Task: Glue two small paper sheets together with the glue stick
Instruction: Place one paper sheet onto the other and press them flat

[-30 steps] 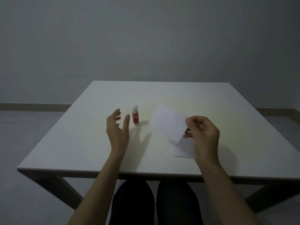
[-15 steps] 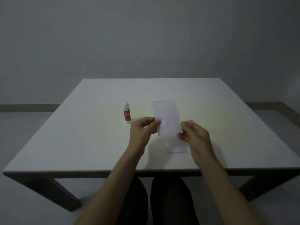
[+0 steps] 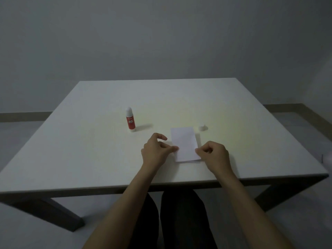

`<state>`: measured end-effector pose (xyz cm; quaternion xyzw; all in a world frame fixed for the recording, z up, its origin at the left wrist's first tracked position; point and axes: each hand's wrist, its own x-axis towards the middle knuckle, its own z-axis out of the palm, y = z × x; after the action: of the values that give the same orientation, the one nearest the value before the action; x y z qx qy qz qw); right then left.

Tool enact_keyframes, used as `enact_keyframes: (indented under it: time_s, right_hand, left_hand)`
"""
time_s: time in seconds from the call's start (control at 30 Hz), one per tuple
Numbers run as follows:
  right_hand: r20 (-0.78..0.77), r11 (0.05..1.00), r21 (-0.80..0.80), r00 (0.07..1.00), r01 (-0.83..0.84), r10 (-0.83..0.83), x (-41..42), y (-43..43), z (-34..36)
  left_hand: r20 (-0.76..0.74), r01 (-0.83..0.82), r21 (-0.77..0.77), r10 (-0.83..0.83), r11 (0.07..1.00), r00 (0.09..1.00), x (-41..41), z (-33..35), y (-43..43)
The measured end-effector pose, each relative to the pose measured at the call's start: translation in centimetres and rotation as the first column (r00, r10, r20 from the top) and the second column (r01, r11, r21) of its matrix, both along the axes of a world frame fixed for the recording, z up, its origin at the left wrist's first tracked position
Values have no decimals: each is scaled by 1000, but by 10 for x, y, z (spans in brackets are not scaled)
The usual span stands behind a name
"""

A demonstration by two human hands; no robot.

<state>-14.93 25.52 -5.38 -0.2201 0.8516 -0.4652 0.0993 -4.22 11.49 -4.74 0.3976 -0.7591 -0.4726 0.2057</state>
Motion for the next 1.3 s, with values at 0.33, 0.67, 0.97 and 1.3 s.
enact_keyframes:
  time_s: [0.33,0.67,0.97,1.3]
  right_hand:
    - [-114,999,37,994,4,0,4,-1,-2]
    - [-145,999,42,989,15,-9,5,1,-3]
    - [-164,998,70,987,3,9,7,1,-3]
    - [-246,993,117,969,15,14,10,-1,-7]
  left_hand:
    - [27,4,-62,-3,998,1000,-4,-6,-1]
    - [27,-10,-83,12,996,1000,-6,-6,0]
    - [15,-19,-93,20,995,1000,-8,-10,0]
    - [7,-30,-169,32,985,999,-9,-17,3]
